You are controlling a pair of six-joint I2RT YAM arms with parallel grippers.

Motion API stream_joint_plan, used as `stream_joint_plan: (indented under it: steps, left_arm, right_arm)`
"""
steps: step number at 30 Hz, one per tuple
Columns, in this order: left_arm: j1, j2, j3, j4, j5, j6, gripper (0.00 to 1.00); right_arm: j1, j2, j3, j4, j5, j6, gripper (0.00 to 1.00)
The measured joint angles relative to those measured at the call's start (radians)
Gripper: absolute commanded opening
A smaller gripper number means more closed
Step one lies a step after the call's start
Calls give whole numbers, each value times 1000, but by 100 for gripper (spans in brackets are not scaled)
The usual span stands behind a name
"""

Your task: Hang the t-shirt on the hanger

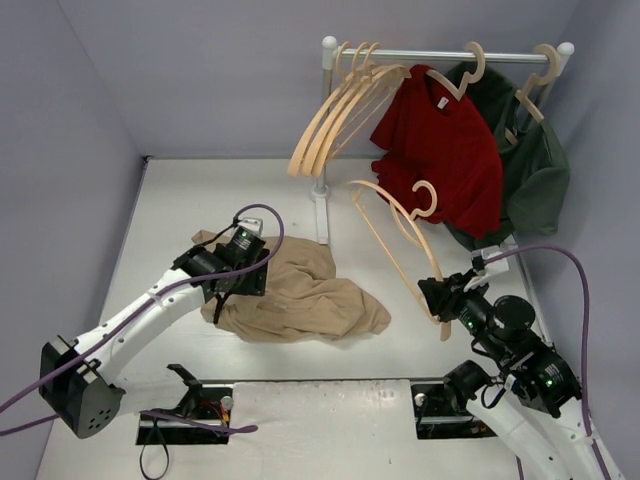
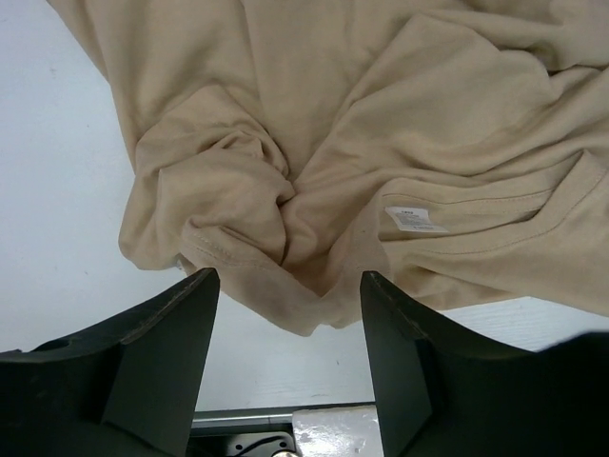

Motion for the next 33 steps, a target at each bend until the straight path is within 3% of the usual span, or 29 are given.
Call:
stream_joint_plan:
  steps: [14, 28, 29, 31, 33]
  left_arm:
    - [-165, 119, 0, -14, -135, -80, 55]
    - [-199, 176, 0, -55, -200, -113, 45]
    - [-199, 177, 0, -61, -206, -113, 39]
    - [-199, 178, 0, -70, -216, -114, 16]
    - [-199, 183, 0, -77, -224, -115, 4]
  right_arm:
    - [0, 89, -4, -12, -52, 19, 0]
    - [0, 91, -4, -12, -82, 18, 0]
    - [0, 91, -4, -12, -84, 18, 0]
    - [0, 91, -4, -12, -89, 17, 0]
    - [0, 92, -4, -12, -94, 16, 0]
